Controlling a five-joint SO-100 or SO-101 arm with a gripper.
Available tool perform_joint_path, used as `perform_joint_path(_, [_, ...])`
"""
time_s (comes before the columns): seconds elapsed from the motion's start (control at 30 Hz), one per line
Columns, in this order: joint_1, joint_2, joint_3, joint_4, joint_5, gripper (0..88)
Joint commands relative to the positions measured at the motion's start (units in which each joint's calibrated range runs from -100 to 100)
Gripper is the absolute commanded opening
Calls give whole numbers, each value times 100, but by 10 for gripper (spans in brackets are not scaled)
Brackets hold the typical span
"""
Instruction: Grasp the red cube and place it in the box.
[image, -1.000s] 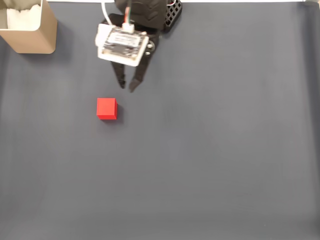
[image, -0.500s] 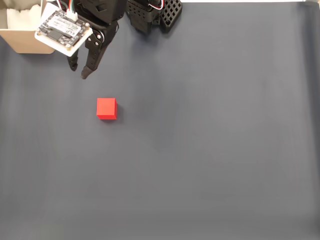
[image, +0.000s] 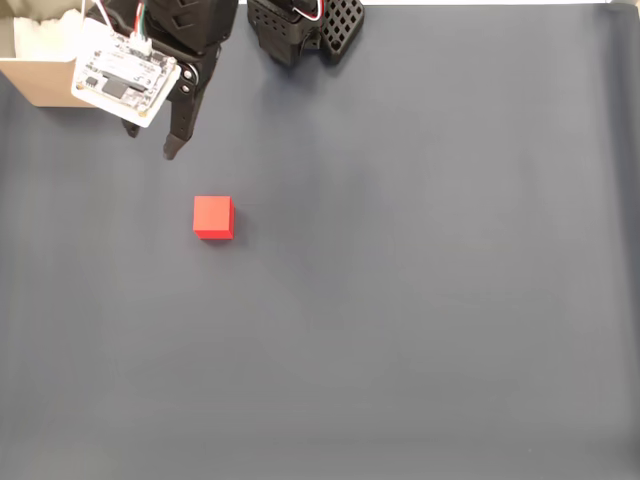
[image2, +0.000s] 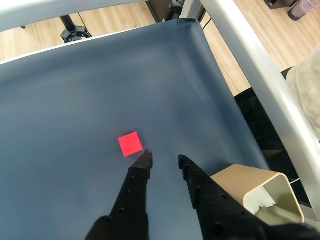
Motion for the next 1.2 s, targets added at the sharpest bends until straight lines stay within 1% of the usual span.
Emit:
perform_joint_path(0.0, [52,40,-306,63,186,153])
perform_joint_path(0.37, [-90,187,-279,38,606,201])
perform_joint_path(0.5, [-232,213,-270,5,630,226])
perform_joint_path(0.83, [-552,205,-87,-298,694,246])
perform_joint_path(1.07, [-779,231,-69,-347,596,273])
perform_joint_path(1.17, [-807,239,-5,-487,527,299])
